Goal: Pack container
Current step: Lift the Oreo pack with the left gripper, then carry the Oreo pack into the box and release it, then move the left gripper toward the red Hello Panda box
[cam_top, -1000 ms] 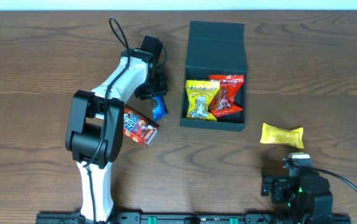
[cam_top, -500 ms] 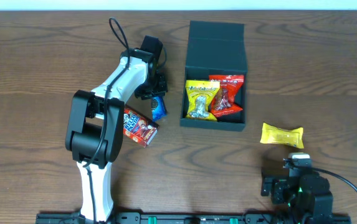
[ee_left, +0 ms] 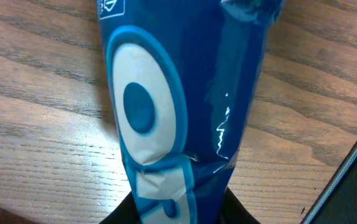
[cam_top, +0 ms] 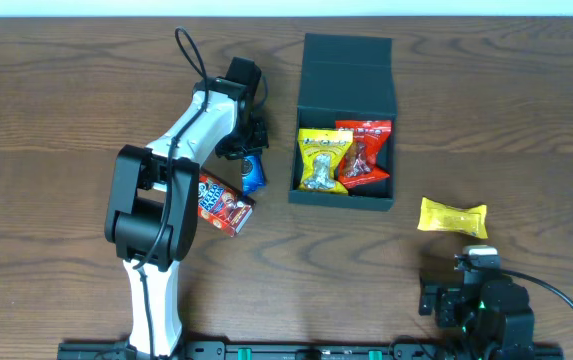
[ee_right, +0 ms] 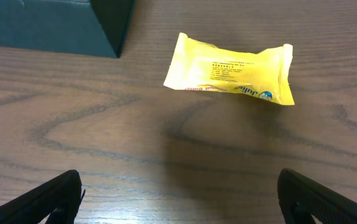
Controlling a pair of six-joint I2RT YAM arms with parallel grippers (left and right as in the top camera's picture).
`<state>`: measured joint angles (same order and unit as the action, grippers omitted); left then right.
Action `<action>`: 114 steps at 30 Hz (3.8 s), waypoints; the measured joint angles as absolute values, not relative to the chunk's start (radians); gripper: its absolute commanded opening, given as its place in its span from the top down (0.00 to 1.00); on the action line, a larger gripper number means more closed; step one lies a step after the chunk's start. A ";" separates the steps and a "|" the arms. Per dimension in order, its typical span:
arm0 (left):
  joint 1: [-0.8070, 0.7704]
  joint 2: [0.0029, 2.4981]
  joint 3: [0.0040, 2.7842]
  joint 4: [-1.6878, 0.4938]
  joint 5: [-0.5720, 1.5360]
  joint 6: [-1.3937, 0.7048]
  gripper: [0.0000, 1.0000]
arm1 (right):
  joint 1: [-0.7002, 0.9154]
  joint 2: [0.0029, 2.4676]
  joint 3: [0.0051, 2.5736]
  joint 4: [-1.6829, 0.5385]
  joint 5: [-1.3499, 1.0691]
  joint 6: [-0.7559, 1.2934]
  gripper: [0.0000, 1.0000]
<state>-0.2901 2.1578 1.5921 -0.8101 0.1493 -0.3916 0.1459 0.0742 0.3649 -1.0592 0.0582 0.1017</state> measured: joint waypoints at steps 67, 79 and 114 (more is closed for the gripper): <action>-0.597 2.147 1.835 -0.950 0.045 -0.399 0.31 | 0.146 0.074 0.365 -1.059 0.058 0.102 0.01; -0.596 2.100 1.970 -1.075 0.011 -0.399 0.04 | 0.146 0.074 0.365 -1.059 0.058 0.102 0.01; -0.373 1.640 1.143 -0.871 -0.007 -1.275 0.04 | 0.146 0.074 0.364 -1.059 0.058 0.102 0.01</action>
<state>-0.3725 1.6398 1.1435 -0.8715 -0.0074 -1.2747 0.1459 0.0742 0.3641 -1.0592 0.0582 0.1017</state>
